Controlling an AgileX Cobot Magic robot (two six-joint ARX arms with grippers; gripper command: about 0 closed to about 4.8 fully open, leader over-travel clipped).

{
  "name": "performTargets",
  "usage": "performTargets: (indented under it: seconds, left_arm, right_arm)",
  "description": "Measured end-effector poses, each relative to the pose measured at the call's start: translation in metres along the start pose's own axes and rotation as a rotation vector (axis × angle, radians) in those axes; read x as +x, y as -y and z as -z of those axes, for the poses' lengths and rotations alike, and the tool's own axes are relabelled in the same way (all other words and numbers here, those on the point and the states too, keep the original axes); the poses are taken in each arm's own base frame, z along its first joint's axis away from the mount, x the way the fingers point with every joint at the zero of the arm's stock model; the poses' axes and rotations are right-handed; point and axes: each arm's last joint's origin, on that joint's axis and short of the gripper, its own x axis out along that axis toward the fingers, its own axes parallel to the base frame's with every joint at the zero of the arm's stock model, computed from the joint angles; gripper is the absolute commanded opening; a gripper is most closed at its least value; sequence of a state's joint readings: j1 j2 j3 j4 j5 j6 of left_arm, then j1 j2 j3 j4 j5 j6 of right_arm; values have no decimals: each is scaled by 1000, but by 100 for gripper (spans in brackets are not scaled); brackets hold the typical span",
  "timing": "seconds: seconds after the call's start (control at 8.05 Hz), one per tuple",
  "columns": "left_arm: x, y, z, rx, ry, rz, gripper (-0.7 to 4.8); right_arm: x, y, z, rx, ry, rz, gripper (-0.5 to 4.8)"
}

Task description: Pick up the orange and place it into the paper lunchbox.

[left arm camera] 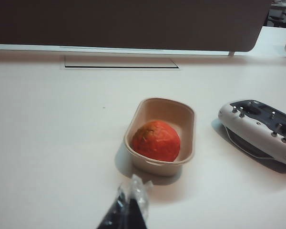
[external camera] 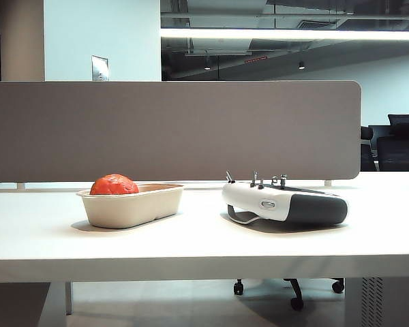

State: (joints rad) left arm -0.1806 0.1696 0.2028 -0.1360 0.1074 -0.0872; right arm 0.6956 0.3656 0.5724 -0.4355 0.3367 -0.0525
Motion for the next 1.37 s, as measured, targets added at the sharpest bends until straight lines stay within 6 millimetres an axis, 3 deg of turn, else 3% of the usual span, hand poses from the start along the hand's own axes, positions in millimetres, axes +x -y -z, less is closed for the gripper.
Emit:
performTargets:
  seconds: [0.25, 0.75, 1.24, 1.37]
  left_arm:
    - [0, -2, -3, 6, 96, -77, -6]
    - [-5, -15, 18, 8, 176, -195, -6]
    - [0, -21, 40, 3, 122, -233, -6]
    - [1, -21, 41, 69, 103, -244, -6]
  right_arm:
    - [0, 0, 0, 0, 0, 0, -5]
    - [0, 0, 0, 1, 1, 0, -5]
    - [-1, 0, 0, 2, 6, 1, -5]
    - [-1, 0, 0, 2, 6, 1, -5]
